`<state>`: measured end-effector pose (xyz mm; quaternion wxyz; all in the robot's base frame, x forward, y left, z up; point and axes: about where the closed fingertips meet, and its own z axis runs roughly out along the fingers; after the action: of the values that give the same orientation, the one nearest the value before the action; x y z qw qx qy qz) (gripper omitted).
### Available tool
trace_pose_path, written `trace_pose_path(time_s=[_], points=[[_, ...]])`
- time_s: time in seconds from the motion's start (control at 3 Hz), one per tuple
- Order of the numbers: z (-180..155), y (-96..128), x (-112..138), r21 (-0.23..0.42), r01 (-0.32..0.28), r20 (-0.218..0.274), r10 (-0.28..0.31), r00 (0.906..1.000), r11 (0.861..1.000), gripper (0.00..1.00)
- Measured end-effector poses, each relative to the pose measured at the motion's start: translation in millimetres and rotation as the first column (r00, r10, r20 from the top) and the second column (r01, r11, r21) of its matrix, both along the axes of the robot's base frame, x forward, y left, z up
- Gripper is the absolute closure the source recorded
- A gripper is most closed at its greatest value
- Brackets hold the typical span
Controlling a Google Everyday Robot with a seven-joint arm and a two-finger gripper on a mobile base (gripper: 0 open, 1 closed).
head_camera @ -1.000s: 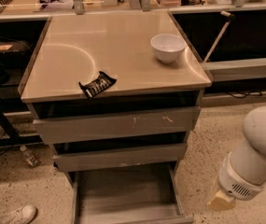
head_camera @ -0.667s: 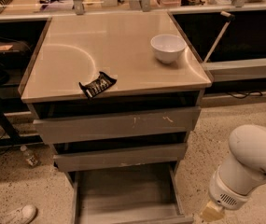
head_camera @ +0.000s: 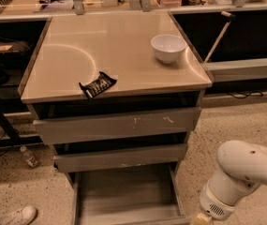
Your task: Close bottom drawer
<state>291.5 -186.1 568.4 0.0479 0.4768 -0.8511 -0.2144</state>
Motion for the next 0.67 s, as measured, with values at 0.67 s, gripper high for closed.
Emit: trace_pose_path(time_s=[0.67], points=[[-121, 25, -8, 0.101, 0.114, -0.109, -0.103, 0.9888, 0.988, 1.0]])
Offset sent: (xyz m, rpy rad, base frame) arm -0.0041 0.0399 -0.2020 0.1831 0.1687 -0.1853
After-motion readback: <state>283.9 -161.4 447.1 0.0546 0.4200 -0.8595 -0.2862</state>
